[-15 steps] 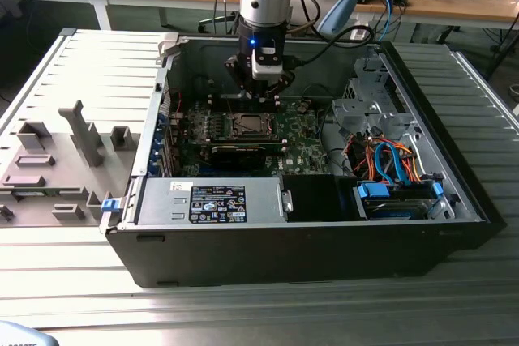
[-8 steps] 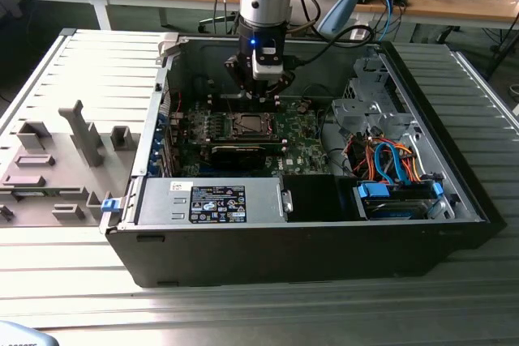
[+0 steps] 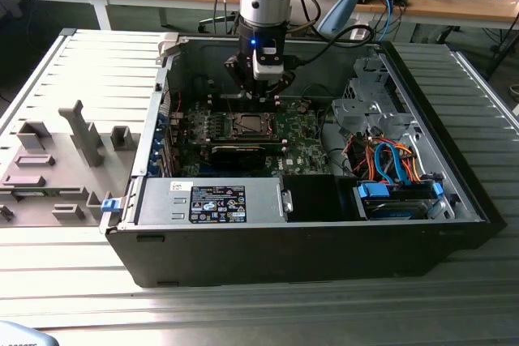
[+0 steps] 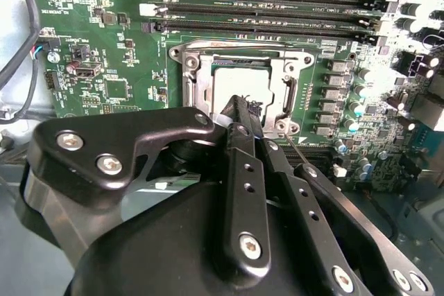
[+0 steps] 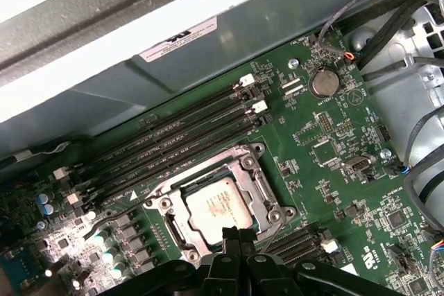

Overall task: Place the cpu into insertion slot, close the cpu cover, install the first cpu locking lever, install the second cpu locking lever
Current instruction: 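Install the first cpu locking lever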

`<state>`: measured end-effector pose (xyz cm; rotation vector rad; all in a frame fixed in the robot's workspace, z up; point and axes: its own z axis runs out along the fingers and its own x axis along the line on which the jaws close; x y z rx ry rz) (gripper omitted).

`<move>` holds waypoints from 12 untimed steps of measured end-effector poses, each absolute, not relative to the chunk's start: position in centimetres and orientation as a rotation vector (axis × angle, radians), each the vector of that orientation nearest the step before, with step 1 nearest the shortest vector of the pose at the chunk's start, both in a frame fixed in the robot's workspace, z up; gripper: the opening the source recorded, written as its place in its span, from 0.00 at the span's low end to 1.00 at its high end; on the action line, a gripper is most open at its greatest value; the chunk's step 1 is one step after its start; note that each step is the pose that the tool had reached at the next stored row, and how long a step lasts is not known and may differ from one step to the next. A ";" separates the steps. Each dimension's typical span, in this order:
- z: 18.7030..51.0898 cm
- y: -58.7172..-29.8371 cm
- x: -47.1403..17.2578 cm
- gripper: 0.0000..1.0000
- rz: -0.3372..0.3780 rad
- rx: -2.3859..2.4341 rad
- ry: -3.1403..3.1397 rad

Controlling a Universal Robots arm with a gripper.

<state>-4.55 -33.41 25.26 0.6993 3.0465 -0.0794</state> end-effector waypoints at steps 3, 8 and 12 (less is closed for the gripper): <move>25.3 -33.4 -4.6 0.11 -0.079 0.695 3.047; 25.3 -33.4 -4.6 0.11 -0.079 0.650 3.057; 25.3 -33.4 -4.6 0.11 -0.079 0.644 3.058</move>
